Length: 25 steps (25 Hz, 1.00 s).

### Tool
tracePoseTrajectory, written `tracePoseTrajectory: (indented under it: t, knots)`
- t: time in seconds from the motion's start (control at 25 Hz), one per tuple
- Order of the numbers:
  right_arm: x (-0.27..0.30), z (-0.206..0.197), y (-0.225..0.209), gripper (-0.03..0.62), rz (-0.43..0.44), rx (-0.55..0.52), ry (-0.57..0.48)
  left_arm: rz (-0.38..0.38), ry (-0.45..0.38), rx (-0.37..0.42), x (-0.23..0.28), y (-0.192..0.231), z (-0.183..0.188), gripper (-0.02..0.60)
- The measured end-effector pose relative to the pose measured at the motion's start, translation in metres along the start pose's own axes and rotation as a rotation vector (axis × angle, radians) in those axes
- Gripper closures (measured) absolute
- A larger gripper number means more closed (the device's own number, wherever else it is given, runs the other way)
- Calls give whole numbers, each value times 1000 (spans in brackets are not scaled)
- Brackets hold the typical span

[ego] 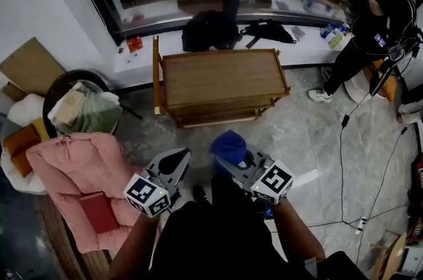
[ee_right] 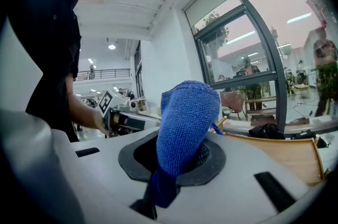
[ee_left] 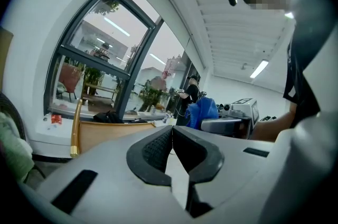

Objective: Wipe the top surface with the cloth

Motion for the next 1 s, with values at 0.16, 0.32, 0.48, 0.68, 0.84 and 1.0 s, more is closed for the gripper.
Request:
tracePoseTrajectory:
  t: [0.16, 0.32, 0.48, 0.68, 0.84, 1.0]
  knots:
    - [12, -5, -23, 534, -23, 42, 35, 21, 29, -23, 9, 14, 4, 572]
    - [28, 5, -57, 534, -8, 64, 45, 57, 56, -73, 24, 36, 9, 572]
    - [45, 20, -92, 534, 12, 21, 42, 97, 137, -103, 50, 63, 17, 572]
    - [61, 45, -138, 534, 91, 97, 19, 175, 218, -136, 73, 95, 41, 572]
    - [67, 46, -178, 534, 122, 186, 44, 227, 212, -169, 86, 107, 66, 572]
    - [88, 45, -205, 534, 165, 168, 83, 265, 210, -193, 92, 132, 78, 572]
Point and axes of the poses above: the fingertips, and each gripper's own axes: x forward along the fingers, y to its left, z out of its top, the point moved 9 cm from there along -x, backward along the fingers, and after that the axes turned 15 degrees about y, right-handed, at the moved point
